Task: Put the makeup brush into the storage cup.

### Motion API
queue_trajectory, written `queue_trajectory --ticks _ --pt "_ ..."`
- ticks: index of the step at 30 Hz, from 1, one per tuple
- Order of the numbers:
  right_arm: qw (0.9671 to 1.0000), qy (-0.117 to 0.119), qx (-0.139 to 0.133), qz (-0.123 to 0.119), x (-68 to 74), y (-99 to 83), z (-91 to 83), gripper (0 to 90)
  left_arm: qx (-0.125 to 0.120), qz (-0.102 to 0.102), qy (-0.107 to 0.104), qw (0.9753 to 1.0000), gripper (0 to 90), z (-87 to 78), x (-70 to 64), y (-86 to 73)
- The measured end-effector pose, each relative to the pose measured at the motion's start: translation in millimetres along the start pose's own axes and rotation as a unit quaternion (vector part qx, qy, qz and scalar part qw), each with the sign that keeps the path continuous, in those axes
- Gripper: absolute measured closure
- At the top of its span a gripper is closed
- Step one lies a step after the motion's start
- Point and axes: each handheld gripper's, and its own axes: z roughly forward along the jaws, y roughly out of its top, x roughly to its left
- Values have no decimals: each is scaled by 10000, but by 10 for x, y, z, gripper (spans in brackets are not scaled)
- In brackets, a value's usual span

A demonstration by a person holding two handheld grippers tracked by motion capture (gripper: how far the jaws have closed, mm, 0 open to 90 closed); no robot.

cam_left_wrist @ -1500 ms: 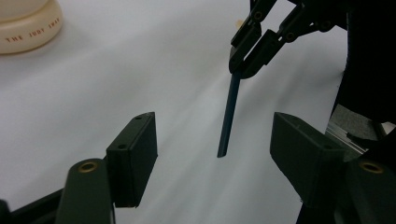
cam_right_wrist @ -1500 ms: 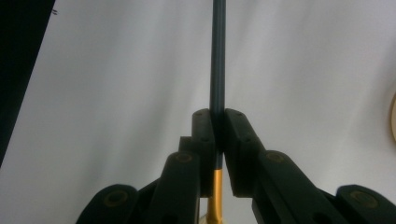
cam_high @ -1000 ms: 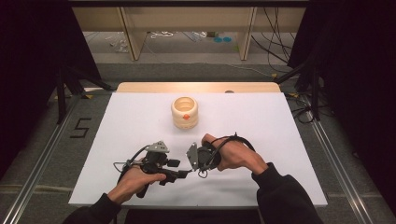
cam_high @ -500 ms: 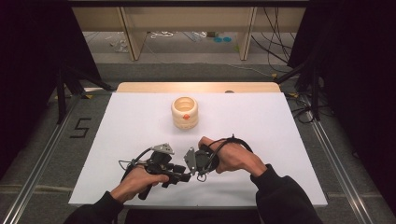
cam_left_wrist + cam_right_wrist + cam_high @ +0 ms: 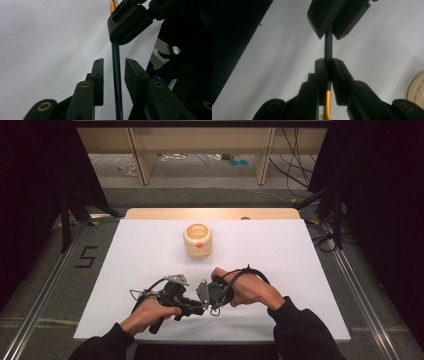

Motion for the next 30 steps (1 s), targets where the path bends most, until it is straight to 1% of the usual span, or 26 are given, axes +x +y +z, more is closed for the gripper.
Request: queue_trajectory --ticks 1,2,5,6,7,8,10,11,12,13,14,16,17,20,21,23,25,28,29,30 --pt "10000 -4 -10 -3 0 1 -1 830 16 -1 -8 10000 702 2 4 0" --pt "10000 -12 -19 -5 1 2 -3 830 -49 -39 -84 9999 711 14 9 -4" --pt "10000 -53 -75 4 9 2 2 830 -45 -66 -108 9999 734 18 16 0" --pt "10000 -78 -45 0 12 4 -2 830 -4 -46 -46 10000 740 12 16 4" --pt "10000 -84 -33 -5 13 6 -3 830 -36 -49 -63 10000 746 18 20 2" --pt "9999 -68 -120 -11 13 4 10 830 -37 -68 -70 9999 757 19 19 3" --pt "10000 -61 -74 -26 11 11 3 830 -11 -59 -92 9999 767 20 21 6" --pt "9999 -74 -70 -10 16 13 5 830 7 -48 -60 10000 768 23 20 8" --pt "9999 -121 -1 5 21 21 -2 830 21 -44 -52 10000 770 24 21 8" --pt "9999 -128 -19 -20 18 23 0 830 33 -41 -118 9999 772 27 26 7" --pt "10000 -92 -18 -18 19 23 2 831 56 -23 -125 9999 777 25 28 8" --pt "10000 -77 -21 -22 19 26 8 830 56 -40 -129 9999 783 28 26 8" --pt "10000 -91 -37 -14 21 26 10 830 69 -74 -91 9999 789 29 18 7" --pt "10000 -73 11 21 28 28 3 830 78 -121 -105 9998 808 37 17 5" --pt "10000 -74 6 16 27 30 0 830 75 -134 -146 9998 821 40 20 4" --pt "10000 -74 24 11 29 32 -6 829 118 -92 -139 9998 835 33 21 7" --pt "10000 -99 3 2 29 31 0 829 79 -110 -129 9998 840 35 17 6" --pt "9999 -108 13 -4 25 31 -3 827 49 -84 -119 9999 841 27 17 5" --pt "9999 -146 6 5 25 29 -7 825 8 -69 -164 9998 841 19 29 7" --pt "9998 -179 -32 30 21 23 -18 819 9 -52 -118 9999 842 6 30 12"
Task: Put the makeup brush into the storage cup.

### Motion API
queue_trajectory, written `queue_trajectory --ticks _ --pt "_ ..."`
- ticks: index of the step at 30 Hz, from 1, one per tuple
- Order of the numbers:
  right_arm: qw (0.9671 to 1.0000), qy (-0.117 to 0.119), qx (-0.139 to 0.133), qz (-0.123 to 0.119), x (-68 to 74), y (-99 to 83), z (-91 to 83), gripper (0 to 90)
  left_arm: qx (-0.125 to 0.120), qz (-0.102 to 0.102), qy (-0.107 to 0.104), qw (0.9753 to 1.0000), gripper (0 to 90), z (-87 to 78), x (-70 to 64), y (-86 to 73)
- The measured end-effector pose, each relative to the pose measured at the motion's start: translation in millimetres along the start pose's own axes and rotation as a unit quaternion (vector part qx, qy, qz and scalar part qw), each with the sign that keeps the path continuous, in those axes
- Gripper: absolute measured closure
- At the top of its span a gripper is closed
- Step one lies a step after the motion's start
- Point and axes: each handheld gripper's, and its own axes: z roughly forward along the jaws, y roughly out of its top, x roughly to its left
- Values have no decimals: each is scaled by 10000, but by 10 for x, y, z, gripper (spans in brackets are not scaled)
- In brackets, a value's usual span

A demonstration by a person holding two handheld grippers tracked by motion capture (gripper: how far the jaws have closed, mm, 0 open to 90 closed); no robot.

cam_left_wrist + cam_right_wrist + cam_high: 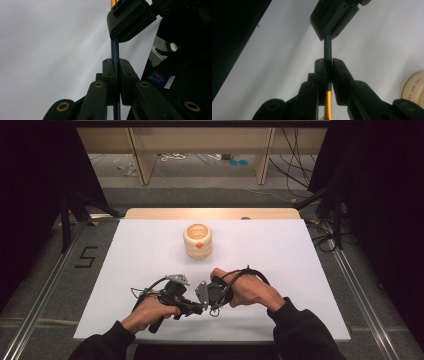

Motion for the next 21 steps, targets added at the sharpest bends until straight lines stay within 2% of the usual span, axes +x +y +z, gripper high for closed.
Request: queue_trajectory --ticks 1,3,4,5,6,7,8,9,10,11,12,13,14,15,16,17,18,21 --pt "9999 -88 -49 5 -12 -6 -10 805 -81 -17 45 10000 843 -7 -1 0" --pt "9992 -326 -62 215 -19 -37 -68 741 -207 2 89 9997 843 -36 25 1" --pt "9985 -441 24 334 -19 -57 -124 690 -286 24 153 9995 843 -51 38 3" --pt "9969 -557 -145 537 -28 -91 -167 619 -353 2 228 9991 843 -72 45 5" --pt "9935 -735 -389 773 -45 -135 -216 585 -394 21 252 9989 843 -109 65 17" --pt "9860 -1036 -572 1177 -47 -187 -305 532 -468 19 290 9985 843 -127 74 20" --pt "9797 -1197 -751 1420 -57 -226 -353 491 -564 1 366 9977 843 -149 80 25" --pt "9673 -1459 -1026 1802 -68 -284 -413 458 -680 11 430 9968 843 -172 87 28" --pt "9547 -1676 -1353 2054 -100 -356 -465 435 -790 -4 484 9957 843 -194 93 32" --pt "9369 -1822 -1770 2404 -115 -415 -503 401 -902 -21 520 9946 843 -212 100 37" --pt "9162 -2075 -1986 2794 -123 -485 -535 386 -998 -43 589 9933 843 -233 102 41" --pt "8979 -2145 -2204 3151 -119 -545 -556 370 -1063 -15 622 9924 843 -253 110 45" --pt "8812 -2244 -2382 3411 -115 -602 -571 349 -1155 -30 673 9910 843 -273 114 45" --pt "8632 -2312 -2556 3689 -101 -665 -582 335 -1232 -44 726 9897 843 -285 113 45" --pt "8534 -2328 -2668 3825 -92 -700 -584 324 -1323 -37 762 9883 843 -301 117 47" --pt "8394 -2346 -2797 4026 -76 -742 -581 305 -1425 -55 817 9864 843 -313 120 48" --pt "8268 -2326 -2892 4227 -58 -782 -577 283 -1500 -55 865 9849 842 -332 124 47" --pt "7954 -2282 -3144 4652 -15 -882 -538 264 -1770 -67 974 9794 842 -373 120 45"
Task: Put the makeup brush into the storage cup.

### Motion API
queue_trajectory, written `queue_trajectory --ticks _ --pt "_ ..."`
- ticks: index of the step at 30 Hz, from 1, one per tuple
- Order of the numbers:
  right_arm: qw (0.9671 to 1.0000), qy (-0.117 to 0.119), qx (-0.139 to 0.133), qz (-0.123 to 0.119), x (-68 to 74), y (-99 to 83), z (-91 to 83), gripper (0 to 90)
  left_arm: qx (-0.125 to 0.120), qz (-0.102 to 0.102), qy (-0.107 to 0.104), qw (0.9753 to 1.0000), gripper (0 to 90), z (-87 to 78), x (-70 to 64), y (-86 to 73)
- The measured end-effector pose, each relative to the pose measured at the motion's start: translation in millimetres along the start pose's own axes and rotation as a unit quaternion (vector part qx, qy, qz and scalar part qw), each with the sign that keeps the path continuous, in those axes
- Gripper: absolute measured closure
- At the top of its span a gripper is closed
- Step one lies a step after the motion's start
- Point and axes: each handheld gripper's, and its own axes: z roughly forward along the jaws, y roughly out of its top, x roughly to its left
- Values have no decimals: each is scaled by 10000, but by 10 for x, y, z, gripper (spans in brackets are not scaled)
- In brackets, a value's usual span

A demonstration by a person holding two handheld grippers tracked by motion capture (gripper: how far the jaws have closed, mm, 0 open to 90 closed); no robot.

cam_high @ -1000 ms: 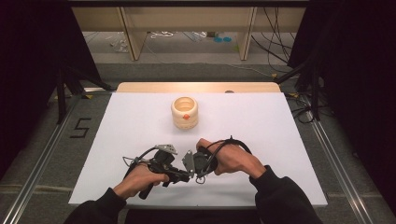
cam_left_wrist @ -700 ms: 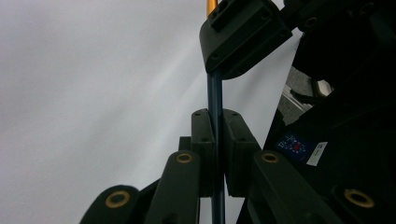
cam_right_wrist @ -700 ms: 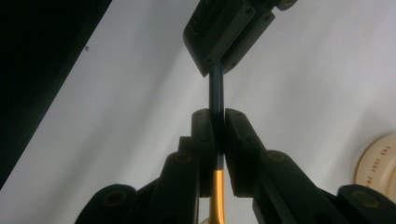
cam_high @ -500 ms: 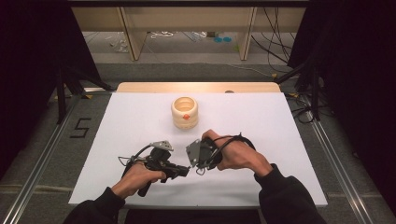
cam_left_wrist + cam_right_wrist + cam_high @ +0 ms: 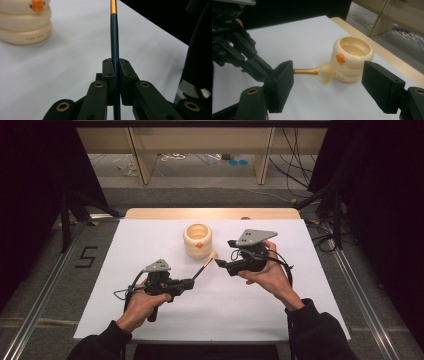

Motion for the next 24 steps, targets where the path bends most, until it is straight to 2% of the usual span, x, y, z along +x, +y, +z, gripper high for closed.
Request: queue_trajectory --ticks 2,4,7,8,10,14,17,19,21,23,24 --pt "9993 63 -94 347 -28 -47 -14 255 -166 -9 94 9998 842 -26 2 18" --pt "9983 129 -135 551 -46 -84 -7 241 -300 -16 177 9994 842 -43 2 25" --pt "9954 213 -306 878 -57 -135 14 237 -474 -13 233 9986 842 -67 -11 31" --pt "9938 247 -378 1017 -62 -156 23 237 -515 -66 245 9983 842 -69 -19 31" --pt "9909 367 -497 1195 -62 -183 53 236 -606 -18 264 9978 842 -74 -28 30" --pt "9863 524 -588 1449 -57 -226 95 225 -776 4 278 9966 842 -83 -53 29" --pt "9840 643 -666 1522 -39 -231 127 226 -873 -5 297 9957 842 -84 -80 26" --pt "9808 716 -767 1643 -15 -228 132 236 -925 91 254 9953 842 -79 -87 27" --pt "9782 772 -854 1730 -6 -231 138 244 -962 61 265 9950 842 -77 -113 23" --pt "9767 771 -908 1784 -6 -232 146 250 -1003 164 250 9945 842 -76 -125 25" --pt "9751 793 -985 1821 -3 -235 152 252 -1039 143 247 9942 842 -75 -134 26"
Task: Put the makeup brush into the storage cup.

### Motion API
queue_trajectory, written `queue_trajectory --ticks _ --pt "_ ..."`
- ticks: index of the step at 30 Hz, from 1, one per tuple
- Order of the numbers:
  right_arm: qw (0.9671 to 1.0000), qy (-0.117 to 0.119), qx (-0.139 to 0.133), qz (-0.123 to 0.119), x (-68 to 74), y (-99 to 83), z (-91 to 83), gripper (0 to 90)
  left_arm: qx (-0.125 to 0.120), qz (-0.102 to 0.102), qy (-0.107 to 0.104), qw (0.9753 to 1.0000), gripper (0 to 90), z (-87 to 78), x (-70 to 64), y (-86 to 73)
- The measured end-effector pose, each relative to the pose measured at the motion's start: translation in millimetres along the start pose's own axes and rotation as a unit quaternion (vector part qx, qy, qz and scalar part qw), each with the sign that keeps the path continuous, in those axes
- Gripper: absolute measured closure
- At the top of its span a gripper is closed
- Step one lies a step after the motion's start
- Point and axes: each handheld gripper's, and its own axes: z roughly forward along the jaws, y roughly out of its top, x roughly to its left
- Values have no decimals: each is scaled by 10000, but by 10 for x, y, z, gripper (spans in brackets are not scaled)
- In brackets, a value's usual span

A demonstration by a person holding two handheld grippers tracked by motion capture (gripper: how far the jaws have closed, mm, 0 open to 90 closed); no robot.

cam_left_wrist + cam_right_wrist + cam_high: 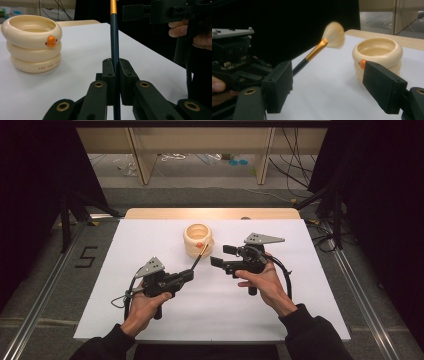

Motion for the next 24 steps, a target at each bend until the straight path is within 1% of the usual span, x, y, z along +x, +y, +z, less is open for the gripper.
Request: queue_trajectory --ticks 2,3,4,5,7,8,9,10,14,16,17,18,19,21,22,24 --pt "9999 74 -56 108 7 -3 -4 256 -48 -46 -5 10000 842 -2 -11 0" --pt "9998 104 -141 84 4 -2 3 261 -82 -50 -12 10000 842 -3 -15 -2" --pt "9997 124 -143 148 13 -1 3 262 -69 -39 -28 10000 842 -3 -15 -1" --pt "9997 123 -167 161 16 0 8 266 -41 -126 -13 9999 842 1 -24 -4" --pt "9995 166 -175 218 28 -2 16 272 -54 -153 0 9999 842 6 -34 -8" --pt "9995 161 -186 219 29 -7 22 274 -61 -141 -32 9999 842 9 -35 -8" --pt "9994 166 -253 142 20 -11 35 277 -68 -56 -86 9999 842 11 -33 -7" --pt "9993 185 -251 189 24 -12 39 282 -46 -41 -99 9999 842 10 -42 -7" --pt "9987 302 -251 334 32 -24 62 308 -51 -43 -137 9999 842 23 -74 -15" --pt "9986 351 -255 305 39 -35 84 318 -77 -53 -145 9999 842 26 -82 -18" --pt "9984 360 -221 367 48 -41 91 324 -103 -56 -163 9998 842 27 -86 -16" --pt "9985 377 -249 308 50 -48 103 332 -123 -47 -157 9998 842 27 -89 -16" --pt "9984 401 -253 306 50 -55 114 340 -142 -50 -173 9997 842 26 -90 -17" --pt "9976 467 -222 458 67 -59 121 352 -140 -48 -170 9997 842 23 -94 -13" --pt "9977 462 -258 418 61 -63 133 356 -150 -57 -162 9997 842 25 -96 -13" --pt "9972 504 -279 479 66 -66 142 366 -169 -69 -176 9997 842 25 -101 -16"
